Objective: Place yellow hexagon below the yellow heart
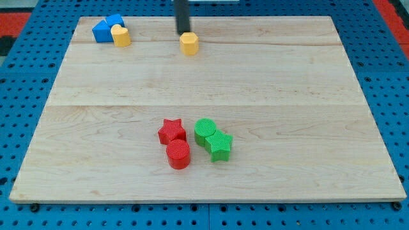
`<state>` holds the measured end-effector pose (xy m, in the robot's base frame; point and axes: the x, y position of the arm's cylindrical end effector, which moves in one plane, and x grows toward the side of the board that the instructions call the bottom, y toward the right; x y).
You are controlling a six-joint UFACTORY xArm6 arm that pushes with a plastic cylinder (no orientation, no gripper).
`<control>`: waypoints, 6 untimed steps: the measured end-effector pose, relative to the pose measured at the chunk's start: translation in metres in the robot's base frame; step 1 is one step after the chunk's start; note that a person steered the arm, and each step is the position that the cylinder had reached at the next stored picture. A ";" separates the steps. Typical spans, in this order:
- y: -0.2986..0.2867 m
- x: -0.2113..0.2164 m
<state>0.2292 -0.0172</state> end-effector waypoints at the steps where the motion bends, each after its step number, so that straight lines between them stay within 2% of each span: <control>1: 0.047 0.031; 3: -0.059 0.048; 4: -0.032 0.083; 5: -0.083 0.088; 6: -0.121 0.051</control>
